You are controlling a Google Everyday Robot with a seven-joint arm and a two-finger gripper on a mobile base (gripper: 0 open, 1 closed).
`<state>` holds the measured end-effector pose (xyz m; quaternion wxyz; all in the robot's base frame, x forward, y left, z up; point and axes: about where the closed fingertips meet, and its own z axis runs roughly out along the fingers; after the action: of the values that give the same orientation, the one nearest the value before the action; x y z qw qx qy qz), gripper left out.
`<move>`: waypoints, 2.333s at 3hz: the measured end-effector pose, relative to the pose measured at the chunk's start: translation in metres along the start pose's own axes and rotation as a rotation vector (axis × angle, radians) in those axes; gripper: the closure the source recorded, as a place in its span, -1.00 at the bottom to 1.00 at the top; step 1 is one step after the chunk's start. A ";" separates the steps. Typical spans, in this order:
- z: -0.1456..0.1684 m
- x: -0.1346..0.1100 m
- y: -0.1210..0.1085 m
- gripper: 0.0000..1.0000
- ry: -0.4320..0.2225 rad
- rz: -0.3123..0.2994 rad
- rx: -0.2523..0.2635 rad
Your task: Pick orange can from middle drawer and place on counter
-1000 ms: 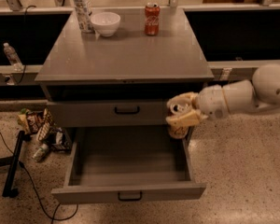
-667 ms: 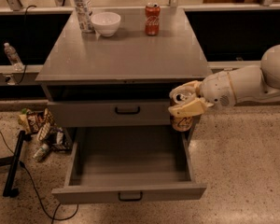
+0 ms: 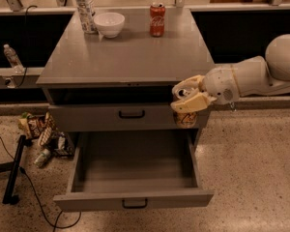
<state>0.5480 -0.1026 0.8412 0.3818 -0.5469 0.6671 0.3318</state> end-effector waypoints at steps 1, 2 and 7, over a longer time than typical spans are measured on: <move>-0.009 -0.033 -0.031 1.00 0.054 0.032 0.016; -0.021 -0.058 -0.053 1.00 0.058 0.059 0.022; -0.010 -0.099 -0.182 0.51 -0.126 0.087 0.210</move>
Offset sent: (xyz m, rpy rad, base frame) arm 0.0805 -0.0065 0.0910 -0.0551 0.0721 -0.0753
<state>0.7367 -0.0969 0.9280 0.4632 -0.4526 0.6960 0.3101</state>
